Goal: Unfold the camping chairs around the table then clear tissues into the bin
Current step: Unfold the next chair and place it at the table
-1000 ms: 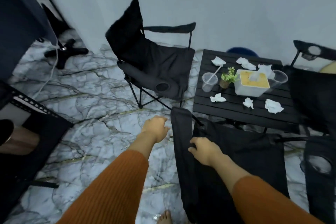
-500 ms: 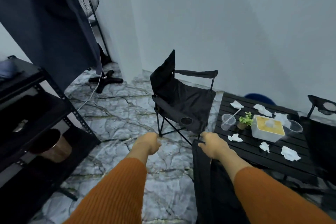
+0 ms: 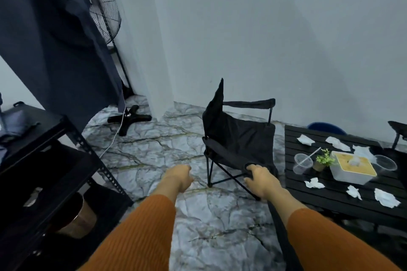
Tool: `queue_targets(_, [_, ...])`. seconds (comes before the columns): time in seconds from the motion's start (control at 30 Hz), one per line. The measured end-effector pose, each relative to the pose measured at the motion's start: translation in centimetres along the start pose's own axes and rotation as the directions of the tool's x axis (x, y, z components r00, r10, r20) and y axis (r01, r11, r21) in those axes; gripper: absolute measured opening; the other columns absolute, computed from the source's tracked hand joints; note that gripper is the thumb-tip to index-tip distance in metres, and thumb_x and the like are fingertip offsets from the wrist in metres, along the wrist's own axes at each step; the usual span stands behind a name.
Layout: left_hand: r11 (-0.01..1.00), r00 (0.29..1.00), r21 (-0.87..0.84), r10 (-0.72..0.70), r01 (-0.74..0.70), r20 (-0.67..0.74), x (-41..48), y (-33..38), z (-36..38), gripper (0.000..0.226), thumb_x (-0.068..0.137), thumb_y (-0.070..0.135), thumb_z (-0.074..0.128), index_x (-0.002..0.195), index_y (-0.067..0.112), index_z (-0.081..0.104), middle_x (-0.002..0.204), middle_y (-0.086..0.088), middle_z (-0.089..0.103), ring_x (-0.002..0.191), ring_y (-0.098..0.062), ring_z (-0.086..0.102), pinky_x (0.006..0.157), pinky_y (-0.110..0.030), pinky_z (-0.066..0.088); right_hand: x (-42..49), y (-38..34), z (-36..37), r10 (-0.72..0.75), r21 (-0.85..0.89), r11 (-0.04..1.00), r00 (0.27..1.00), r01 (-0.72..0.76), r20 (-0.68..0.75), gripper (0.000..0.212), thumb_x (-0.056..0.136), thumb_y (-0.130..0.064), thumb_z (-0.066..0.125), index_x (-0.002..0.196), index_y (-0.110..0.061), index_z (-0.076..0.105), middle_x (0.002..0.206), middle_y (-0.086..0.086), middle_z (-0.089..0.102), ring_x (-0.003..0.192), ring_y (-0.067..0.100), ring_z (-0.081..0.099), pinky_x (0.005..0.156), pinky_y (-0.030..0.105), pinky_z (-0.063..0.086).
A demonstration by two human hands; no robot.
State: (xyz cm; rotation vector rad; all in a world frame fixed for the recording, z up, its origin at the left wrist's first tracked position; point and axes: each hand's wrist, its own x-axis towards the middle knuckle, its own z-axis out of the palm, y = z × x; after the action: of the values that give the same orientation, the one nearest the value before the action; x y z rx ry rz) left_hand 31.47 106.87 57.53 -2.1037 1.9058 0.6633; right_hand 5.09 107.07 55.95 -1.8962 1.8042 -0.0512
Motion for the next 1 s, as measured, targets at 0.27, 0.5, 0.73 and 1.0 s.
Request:
queue_targets(0.27, [0.996,0.995,-0.034,0.085,-0.087,-0.049,7.6,-4.0,-6.1,0.051,0.098,0.036,0.047,0.144,0.016,0.038,0.146,-0.011,0.046,0.131,-0.031,0.047,0.107,-0.044,0.042,6.9,-4.3,-1.9,0.066,0.057,0.996,0.996,-0.063,-0.061,0.051,0.096,-0.034,0.051,0.141,-0.015,0.039,0.14,0.011,0.047,0.128,0.03,0.043,0.101,0.044,0.044])
queue_targets(0.5, [0.984,0.979,0.055,0.175,-0.17,-0.102,17.5,-4.0,-12.3,0.053,0.099,0.04,0.044,0.146,0.018,0.035,0.151,-0.01,0.041,0.138,-0.031,0.038,0.116,-0.046,0.028,16.7,-6.8,-4.3,0.105,0.091,0.991,0.989,-0.095,-0.104,0.05,0.095,-0.033,0.051,0.141,-0.016,0.039,0.142,0.011,0.045,0.129,0.029,0.043,0.101,0.045,0.045])
queue_targets(0.73, [0.966,0.956,0.024,0.26,-0.259,-0.134,29.6,-1.5,-20.2,0.054,0.098,0.039,0.045,0.146,0.018,0.035,0.151,-0.011,0.04,0.137,-0.03,0.042,0.112,-0.043,0.035,28.3,-7.4,-9.1,0.172,0.134,0.979,0.978,-0.156,-0.12,0.051,0.095,-0.034,0.051,0.141,-0.016,0.039,0.142,0.011,0.046,0.129,0.03,0.045,0.103,0.045,0.044])
queue_targets(1.0, [0.928,0.912,0.024,0.371,-0.372,-0.176,40.8,2.9,-26.3,0.05,0.095,0.041,0.049,0.139,0.017,0.045,0.145,-0.01,0.049,0.133,-0.03,0.046,0.11,-0.044,0.038,37.1,-5.5,-13.6,0.282,0.219,0.945,0.944,-0.242,-0.171,0.047,0.092,-0.035,0.054,0.134,-0.017,0.045,0.136,0.012,0.052,0.122,0.032,0.051,0.099,0.047,0.046])
